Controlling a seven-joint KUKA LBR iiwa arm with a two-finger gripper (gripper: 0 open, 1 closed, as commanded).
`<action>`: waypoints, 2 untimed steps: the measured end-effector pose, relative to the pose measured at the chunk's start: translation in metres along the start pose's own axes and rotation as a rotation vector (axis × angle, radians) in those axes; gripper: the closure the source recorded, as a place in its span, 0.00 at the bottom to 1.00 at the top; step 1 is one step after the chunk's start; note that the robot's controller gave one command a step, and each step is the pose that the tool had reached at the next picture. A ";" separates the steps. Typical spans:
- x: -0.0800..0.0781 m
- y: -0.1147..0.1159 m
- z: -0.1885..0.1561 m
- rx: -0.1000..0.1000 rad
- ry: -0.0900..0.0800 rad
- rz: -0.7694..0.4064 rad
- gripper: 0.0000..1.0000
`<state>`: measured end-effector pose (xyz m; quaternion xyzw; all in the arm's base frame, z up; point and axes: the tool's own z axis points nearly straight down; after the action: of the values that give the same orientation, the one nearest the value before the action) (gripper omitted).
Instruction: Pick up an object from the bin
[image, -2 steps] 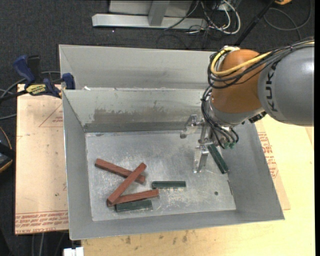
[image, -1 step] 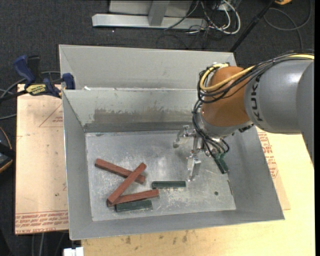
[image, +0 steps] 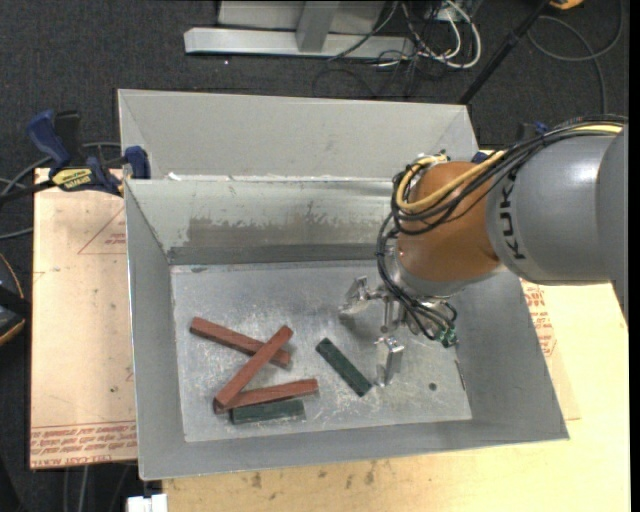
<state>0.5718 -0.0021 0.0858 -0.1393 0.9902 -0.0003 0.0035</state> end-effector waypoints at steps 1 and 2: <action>0.017 0.024 0.006 0.003 -0.006 -0.041 0.00; -0.012 0.088 0.004 -0.002 0.004 0.247 1.00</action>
Offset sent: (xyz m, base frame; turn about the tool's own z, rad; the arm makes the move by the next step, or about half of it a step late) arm -0.0131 0.0873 -0.0042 0.2494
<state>0.5592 0.0863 0.0816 -0.0161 0.9999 0.0008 0.0014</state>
